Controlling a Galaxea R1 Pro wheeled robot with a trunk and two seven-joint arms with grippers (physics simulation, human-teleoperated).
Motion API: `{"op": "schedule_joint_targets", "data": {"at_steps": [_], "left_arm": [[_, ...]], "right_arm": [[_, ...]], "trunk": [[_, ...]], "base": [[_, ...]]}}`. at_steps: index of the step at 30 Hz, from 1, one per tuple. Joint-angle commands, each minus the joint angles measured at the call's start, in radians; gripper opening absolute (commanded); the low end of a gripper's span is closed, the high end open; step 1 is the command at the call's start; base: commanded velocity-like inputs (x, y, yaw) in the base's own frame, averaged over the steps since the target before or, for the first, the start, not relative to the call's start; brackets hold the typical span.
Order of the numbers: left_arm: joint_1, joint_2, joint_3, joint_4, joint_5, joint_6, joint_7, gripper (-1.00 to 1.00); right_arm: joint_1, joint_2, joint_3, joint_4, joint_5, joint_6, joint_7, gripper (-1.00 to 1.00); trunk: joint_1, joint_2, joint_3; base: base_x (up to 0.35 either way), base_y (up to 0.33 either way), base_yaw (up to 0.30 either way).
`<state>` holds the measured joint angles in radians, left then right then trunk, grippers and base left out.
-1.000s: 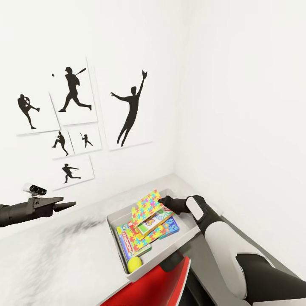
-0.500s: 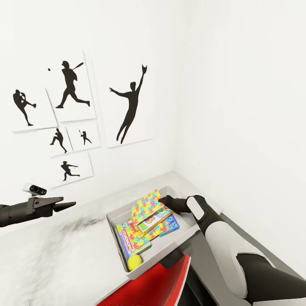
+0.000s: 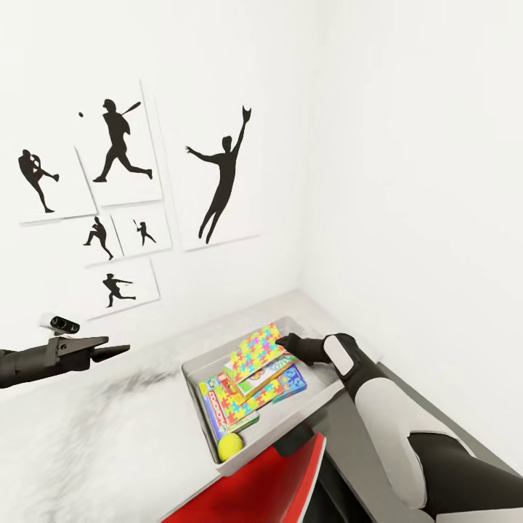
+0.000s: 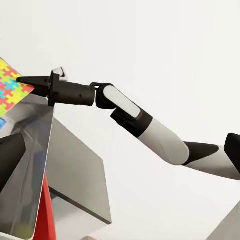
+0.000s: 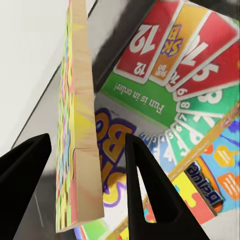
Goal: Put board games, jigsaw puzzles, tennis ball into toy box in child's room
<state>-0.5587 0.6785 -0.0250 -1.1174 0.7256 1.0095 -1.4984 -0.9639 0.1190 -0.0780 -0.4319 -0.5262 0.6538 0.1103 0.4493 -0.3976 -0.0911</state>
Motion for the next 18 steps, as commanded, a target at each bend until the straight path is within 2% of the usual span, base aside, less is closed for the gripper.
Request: {"op": "schedule_joint_targets", "data": {"at_steps": [1,5,16,17,18], "left_arm": [[-0.001,0.001,-0.003,0.001,0.003,0.011,-0.003,1.0],[-0.001,0.001,-0.003,0.0,0.003,0.011,-0.003,1.0],[-0.001,0.001,-0.003,0.0,0.002,0.011,-0.003,1.0],[-0.001,0.001,-0.003,0.0,0.002,0.011,-0.003,1.0],[-0.001,0.001,-0.003,0.0,0.002,0.011,-0.003,1.0]], "right_arm": [[-0.001,-0.004,-0.008,-0.001,0.004,0.007,0.003,-1.0],[0.0,-0.012,-0.009,-0.001,0.002,0.006,0.004,-1.0],[0.001,-0.013,-0.01,-0.001,0.002,0.003,0.003,-1.0],[0.001,-0.013,-0.01,-0.001,0.003,0.003,0.003,1.0],[0.001,-0.013,-0.01,-0.001,0.003,0.003,0.003,1.0]], "trunk": [[0.001,-0.002,-0.002],[0.001,-0.002,-0.002],[0.001,-0.002,-0.002],[0.001,-0.002,-0.002],[0.001,-0.002,-0.002]], "base": [[0.0,0.0,0.0],[0.0,0.0,0.0],[0.0,0.0,0.0],[0.0,0.0,0.0],[0.0,0.0,0.0]]}}
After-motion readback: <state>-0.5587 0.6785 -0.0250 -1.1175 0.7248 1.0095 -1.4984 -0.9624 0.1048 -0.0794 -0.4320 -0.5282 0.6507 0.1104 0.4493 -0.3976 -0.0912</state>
